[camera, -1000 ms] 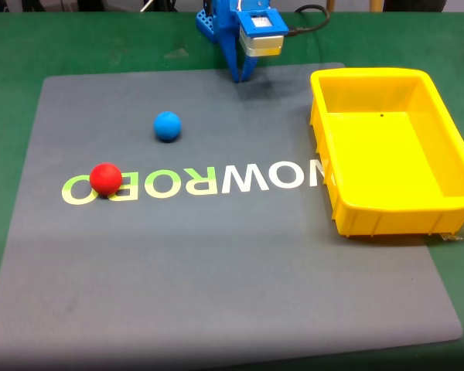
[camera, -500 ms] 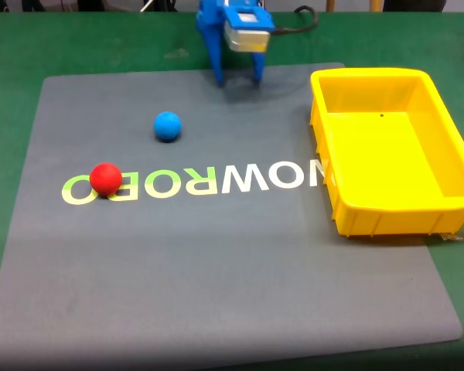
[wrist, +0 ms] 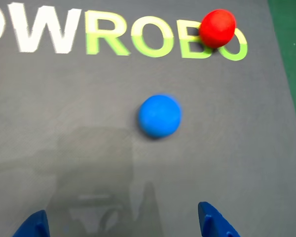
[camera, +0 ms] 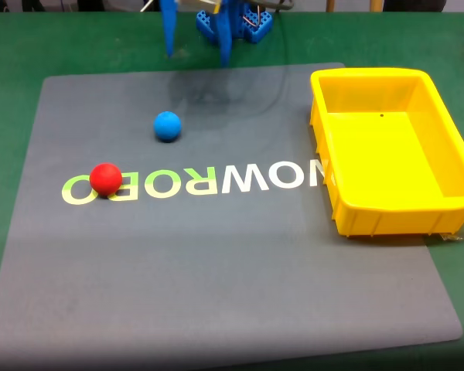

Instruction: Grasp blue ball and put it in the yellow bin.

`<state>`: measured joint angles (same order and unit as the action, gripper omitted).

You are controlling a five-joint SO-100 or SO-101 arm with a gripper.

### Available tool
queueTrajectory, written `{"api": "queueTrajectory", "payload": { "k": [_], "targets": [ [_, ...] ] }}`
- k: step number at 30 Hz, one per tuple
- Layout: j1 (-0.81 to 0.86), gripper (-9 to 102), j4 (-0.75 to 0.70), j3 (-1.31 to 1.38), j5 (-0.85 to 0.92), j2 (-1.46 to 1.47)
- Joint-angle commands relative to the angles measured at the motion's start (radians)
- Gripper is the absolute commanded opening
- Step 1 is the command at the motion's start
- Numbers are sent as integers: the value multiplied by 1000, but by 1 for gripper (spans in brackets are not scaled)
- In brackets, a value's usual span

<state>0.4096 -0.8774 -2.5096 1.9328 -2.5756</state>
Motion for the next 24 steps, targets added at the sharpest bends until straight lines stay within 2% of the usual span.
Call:
{"api": "queueTrajectory", "payload": {
  "k": [1,14,24],
  "targets": [
    [37,34,81,144,-21,173],
    [77,34,230,258,-38,529],
    [63,34,261,370,-78,721]
  ]
}}
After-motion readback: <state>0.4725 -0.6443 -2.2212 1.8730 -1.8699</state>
